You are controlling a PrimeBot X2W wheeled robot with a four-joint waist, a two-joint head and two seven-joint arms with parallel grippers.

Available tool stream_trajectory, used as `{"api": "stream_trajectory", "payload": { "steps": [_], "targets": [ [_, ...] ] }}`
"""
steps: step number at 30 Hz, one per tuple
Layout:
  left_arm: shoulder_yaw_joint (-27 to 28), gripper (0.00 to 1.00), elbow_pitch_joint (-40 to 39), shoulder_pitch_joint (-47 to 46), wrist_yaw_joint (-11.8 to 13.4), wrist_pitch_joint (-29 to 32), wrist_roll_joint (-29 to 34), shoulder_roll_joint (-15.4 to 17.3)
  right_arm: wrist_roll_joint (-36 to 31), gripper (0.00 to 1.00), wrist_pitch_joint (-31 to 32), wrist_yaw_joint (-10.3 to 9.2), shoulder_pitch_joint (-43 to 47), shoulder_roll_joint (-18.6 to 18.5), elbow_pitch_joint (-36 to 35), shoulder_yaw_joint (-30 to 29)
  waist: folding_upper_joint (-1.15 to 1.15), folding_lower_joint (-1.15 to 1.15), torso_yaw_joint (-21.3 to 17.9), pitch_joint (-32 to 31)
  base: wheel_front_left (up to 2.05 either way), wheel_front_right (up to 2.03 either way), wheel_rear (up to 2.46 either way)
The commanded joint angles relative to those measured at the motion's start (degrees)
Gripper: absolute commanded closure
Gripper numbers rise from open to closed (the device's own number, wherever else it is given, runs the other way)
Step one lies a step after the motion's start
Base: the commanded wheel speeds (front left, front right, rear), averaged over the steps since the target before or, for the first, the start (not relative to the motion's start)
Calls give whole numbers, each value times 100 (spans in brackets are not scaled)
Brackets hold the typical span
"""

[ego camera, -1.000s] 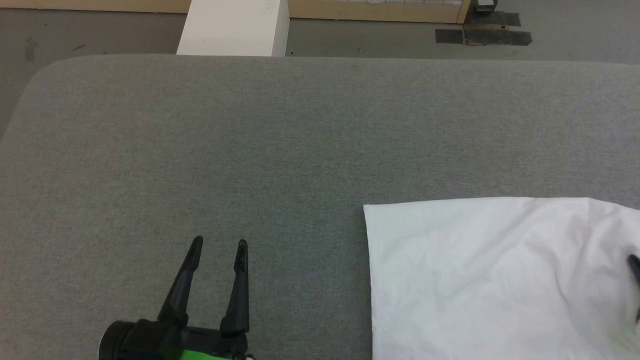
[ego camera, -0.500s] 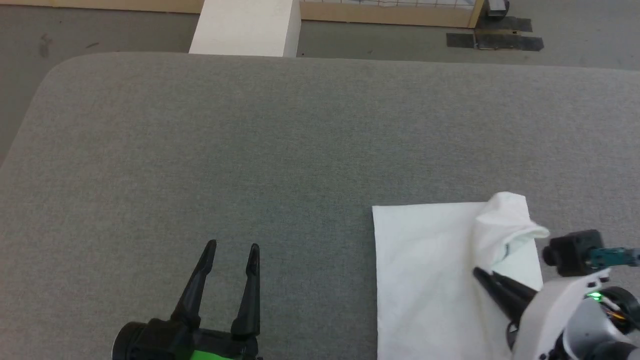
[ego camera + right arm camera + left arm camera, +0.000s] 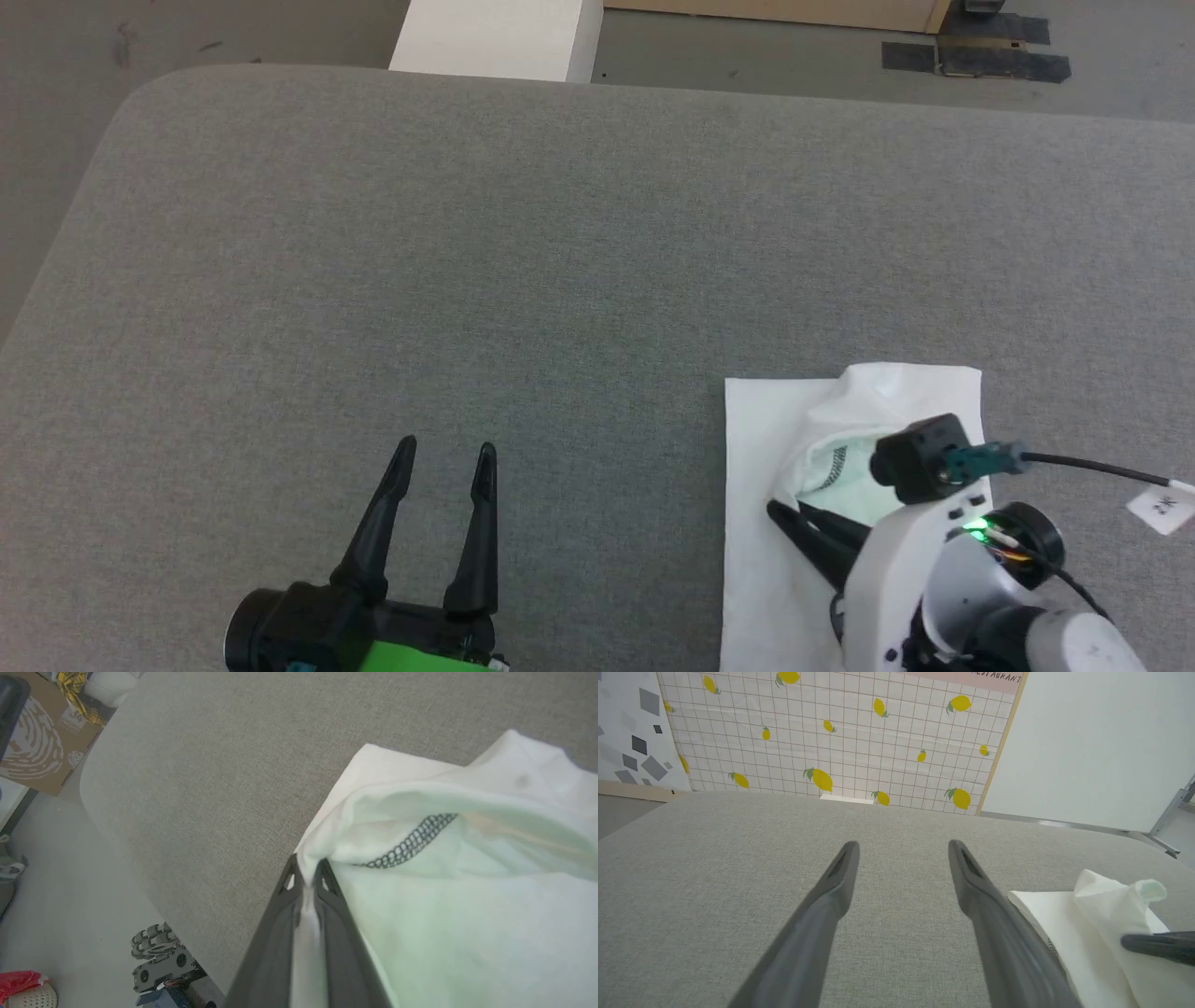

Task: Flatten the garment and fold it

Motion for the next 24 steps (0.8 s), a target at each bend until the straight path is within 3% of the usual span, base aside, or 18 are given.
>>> {"api": "stream_trajectory", "payload": {
  "steps": [1,4,5,6,7,14,24],
  "targets": [
    [30,0,18,-89,-33,-27,-18,-21,-91,100,-87,-8,-146,61,122,84,0,0,6,-7,0,0,0],
    [38,0,38,-100,-56,-27,-17,-43,-260,100,-234,-8,-279,198,491,239,0,0,14,-34,0,0,0],
    [41,0,44,-101,-64,-27,-17,-48,-301,89,-284,-8,-312,242,590,284,0,0,14,-42,0,0,0],
    [44,0,54,-102,-72,-27,-15,-53,-340,63,-328,-8,-344,290,708,338,0,0,12,-54,0,0,0],
    [47,0,63,-102,-79,-27,-13,-56,-379,0,-358,-8,-373,312,783,383,0,0,11,-65,0,0,0],
    [94,0,87,-42,-110,-27,-19,-75,-312,0,-476,-8,-431,361,715,214,0,0,-50,-146,0,0,0],
    [123,0,49,5,-130,-27,4,-110,-474,0,-468,-8,319,197,-283,-1565,0,0,-207,-53,0,0,0]
  ]
}}
